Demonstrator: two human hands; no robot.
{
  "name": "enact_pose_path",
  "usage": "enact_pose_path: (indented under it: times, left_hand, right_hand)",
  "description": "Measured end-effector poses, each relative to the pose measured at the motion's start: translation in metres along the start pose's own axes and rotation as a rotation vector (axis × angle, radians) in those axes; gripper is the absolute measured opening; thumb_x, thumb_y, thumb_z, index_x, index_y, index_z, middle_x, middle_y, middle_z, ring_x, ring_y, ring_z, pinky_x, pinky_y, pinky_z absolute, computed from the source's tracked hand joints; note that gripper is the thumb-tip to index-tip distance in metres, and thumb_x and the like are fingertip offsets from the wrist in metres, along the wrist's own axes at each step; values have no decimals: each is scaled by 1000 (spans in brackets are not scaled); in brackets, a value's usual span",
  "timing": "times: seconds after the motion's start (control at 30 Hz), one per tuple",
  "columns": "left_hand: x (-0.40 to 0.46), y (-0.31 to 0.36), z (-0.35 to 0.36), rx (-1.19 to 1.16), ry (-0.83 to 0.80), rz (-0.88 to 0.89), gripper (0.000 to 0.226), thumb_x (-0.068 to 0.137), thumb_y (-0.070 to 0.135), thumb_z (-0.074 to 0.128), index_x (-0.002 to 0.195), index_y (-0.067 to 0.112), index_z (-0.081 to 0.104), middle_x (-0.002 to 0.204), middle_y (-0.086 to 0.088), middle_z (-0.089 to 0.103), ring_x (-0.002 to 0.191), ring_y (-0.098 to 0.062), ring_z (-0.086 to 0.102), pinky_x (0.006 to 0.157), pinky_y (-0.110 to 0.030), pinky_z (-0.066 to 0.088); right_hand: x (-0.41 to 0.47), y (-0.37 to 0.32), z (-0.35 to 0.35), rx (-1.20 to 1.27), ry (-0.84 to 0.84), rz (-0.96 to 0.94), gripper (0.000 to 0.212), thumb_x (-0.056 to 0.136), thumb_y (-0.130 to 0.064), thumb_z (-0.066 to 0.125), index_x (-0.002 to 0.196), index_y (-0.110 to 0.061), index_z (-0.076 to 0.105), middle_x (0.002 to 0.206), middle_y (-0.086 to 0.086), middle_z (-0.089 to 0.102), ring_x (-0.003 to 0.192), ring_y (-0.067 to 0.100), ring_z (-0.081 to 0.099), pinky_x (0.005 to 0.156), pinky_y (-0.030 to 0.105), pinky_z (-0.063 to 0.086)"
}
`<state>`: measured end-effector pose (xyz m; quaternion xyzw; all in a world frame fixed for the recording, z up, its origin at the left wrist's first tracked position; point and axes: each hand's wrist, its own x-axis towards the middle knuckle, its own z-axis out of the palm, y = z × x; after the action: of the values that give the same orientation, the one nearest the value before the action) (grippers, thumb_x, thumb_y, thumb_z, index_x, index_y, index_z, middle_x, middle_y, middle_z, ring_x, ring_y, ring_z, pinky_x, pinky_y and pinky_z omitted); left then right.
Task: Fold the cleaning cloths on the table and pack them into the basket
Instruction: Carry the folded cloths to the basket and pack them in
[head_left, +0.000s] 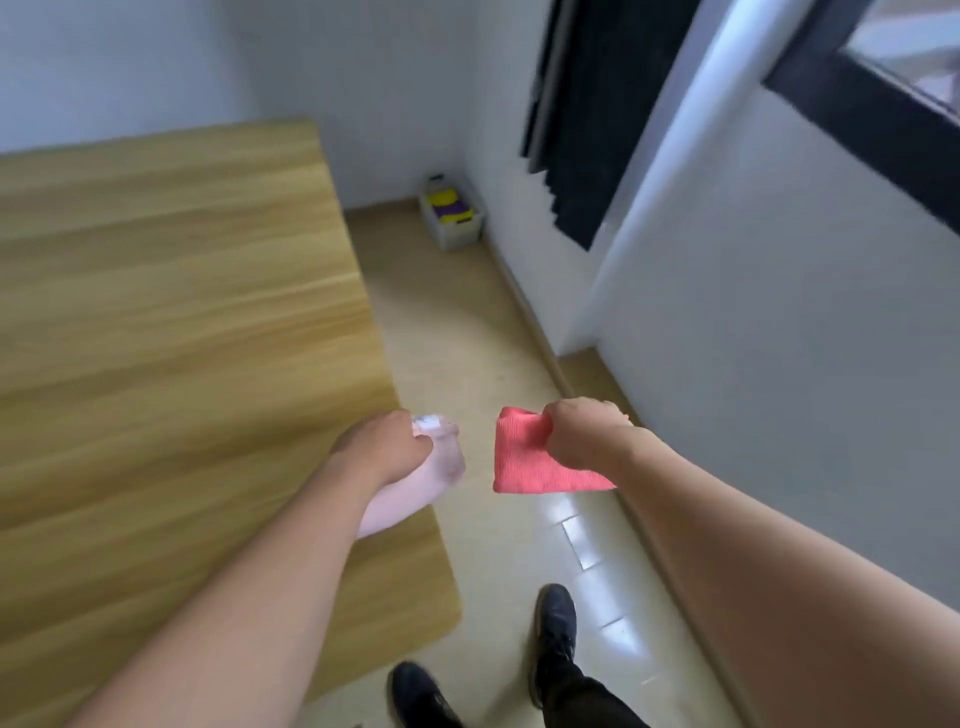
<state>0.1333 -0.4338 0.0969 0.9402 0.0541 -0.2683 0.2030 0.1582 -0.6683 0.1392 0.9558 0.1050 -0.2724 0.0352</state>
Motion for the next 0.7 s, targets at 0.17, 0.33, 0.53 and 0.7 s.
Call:
enact_pose_path:
  times: [0.17, 0.33, 0.53, 0.7]
  left_hand:
    - [38, 124, -8, 85, 87, 103, 31, 83, 29, 33, 104, 22, 54, 103, 0, 63, 88, -23, 60, 76, -33, 51]
    - [64, 240, 2, 202, 141, 215, 43, 90, 27, 34, 131, 27, 46, 127, -2, 59, 110, -28, 57, 90, -35, 46]
    - [80, 328, 15, 482, 180, 290, 28, 93, 17, 34, 120, 16, 43, 116, -9, 60, 103, -33, 58, 73, -33, 39]
    - [96, 345, -3, 507, 231, 269, 27, 95, 19, 31, 119, 15, 42, 112, -11, 62, 100, -34, 58, 71, -34, 38]
  right_hand:
    - [-20, 108, -20, 71, 54, 87, 16, 82, -12, 39, 85, -15, 54, 88, 1, 57, 82, 26, 53, 70, 32, 36]
    - [-26, 204, -29, 113, 57, 160, 13, 82, -11, 38, 74, -16, 47, 79, -1, 50, 81, 27, 51, 74, 32, 36]
    - [-23, 281, -36, 215, 65, 209, 18, 86, -18, 35, 71, -17, 45, 89, 2, 56, 82, 25, 53, 74, 31, 43]
    - [0, 302, -42, 282, 26, 191, 30, 90, -24, 32, 96, -15, 59, 116, 8, 63, 100, 27, 58, 81, 31, 41]
